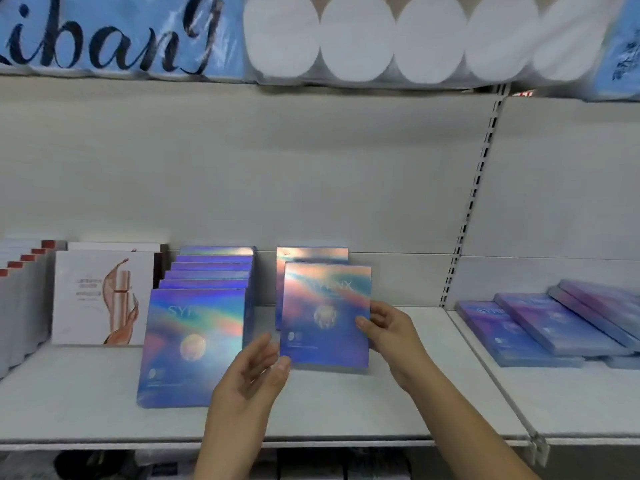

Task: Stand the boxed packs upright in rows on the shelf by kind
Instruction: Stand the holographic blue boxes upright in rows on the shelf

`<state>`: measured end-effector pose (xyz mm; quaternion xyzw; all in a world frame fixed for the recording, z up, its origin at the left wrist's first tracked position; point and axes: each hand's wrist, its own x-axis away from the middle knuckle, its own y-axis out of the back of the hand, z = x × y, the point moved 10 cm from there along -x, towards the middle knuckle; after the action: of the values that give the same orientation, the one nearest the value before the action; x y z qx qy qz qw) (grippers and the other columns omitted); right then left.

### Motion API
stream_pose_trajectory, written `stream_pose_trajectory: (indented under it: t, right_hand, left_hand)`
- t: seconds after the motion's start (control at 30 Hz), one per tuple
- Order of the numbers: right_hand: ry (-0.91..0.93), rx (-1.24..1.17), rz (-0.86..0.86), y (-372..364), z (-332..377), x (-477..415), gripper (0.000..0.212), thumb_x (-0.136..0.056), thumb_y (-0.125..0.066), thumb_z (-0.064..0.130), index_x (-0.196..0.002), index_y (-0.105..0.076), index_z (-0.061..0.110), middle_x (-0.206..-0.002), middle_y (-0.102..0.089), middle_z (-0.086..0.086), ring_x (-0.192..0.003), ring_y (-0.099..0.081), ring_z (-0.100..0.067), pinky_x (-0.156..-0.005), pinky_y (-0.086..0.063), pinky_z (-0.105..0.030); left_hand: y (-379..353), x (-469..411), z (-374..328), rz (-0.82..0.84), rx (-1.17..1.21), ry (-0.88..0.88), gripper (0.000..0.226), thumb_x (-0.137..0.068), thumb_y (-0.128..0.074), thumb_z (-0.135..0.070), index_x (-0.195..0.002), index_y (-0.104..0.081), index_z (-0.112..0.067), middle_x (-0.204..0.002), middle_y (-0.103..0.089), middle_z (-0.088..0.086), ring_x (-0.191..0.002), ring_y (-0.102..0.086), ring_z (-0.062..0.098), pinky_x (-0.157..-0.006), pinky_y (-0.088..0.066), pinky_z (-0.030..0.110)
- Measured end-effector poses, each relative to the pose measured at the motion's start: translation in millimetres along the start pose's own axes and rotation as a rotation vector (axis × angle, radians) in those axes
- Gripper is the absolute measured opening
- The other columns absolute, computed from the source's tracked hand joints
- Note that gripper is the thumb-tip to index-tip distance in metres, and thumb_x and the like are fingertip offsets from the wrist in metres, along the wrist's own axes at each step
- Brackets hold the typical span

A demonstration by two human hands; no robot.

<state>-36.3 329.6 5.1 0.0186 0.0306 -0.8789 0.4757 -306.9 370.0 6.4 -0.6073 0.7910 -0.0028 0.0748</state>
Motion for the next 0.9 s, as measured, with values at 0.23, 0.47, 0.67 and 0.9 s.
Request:
stream_pose_trajectory:
  t: [0.23, 0.47, 0.67, 0.9]
  right_hand:
    - [-0.011, 0.171, -0.166, -8.0, -19.3, -53.1, 0.015, -0.094, -0.066, 0.003, -0.105, -0.073, 0.009, -0.101, -0.076, -0.009, -0.091, -0.071, -0.025, -0.081, -0.059, -0.039]
    - [0.126, 0.397, -0.338, -11.7, 1.1, -48.7, 0.012, -0.088, -0.075, 0.013, -0.097, -0.076, 0.021, -0.079, -0.067, 0.013, -0.083, -0.067, -0.019, -0.070, -0.048, -0.025]
    - [0.091, 0.412, -0.434, -10.4, 0.1, -50.2, 0.022, -0.087, -0.077, 0.016, -0.108, -0.077, 0.012, -0.093, -0.069, 0.003, -0.086, -0.063, -0.017, -0.077, -0.043, -0.024]
    - [0.019, 0.368, -0.492, -7.7, -11.3, -40.1, 0.027, -0.088, -0.076, 0.026, -0.112, -0.073, 0.014, -0.103, -0.071, 0.000, -0.094, -0.065, -0.020, -0.077, -0.044, -0.025]
  left_hand:
    - [-3.4, 7.5, 6.7, 0.142, -0.031, 0.055, 0.027, -0.094, -0.067, -0.015, -0.114, -0.071, -0.033, -0.105, -0.079, -0.016, -0.100, -0.072, -0.002, -0.076, -0.052, 0.007]
    - [-0.2, 10.2, 10.5, 0.188, 0.024, 0.072, 0.030, -0.092, -0.069, -0.015, -0.119, -0.070, -0.028, -0.108, -0.079, -0.009, -0.103, -0.071, 0.002, -0.079, -0.051, 0.008]
    - [2.1, 7.7, 4.2, 0.222, -0.033, 0.037, 0.058, -0.070, -0.077, -0.040, -0.126, -0.066, -0.031, -0.115, -0.075, -0.019, -0.113, -0.067, -0.001, -0.101, -0.051, 0.020]
    - [3.9, -1.9, 5.8, 0.244, -0.028, 0.034, 0.065, -0.067, -0.077, -0.046, -0.129, -0.063, -0.036, -0.123, -0.072, -0.014, -0.119, -0.065, 0.001, -0.108, -0.050, 0.028]
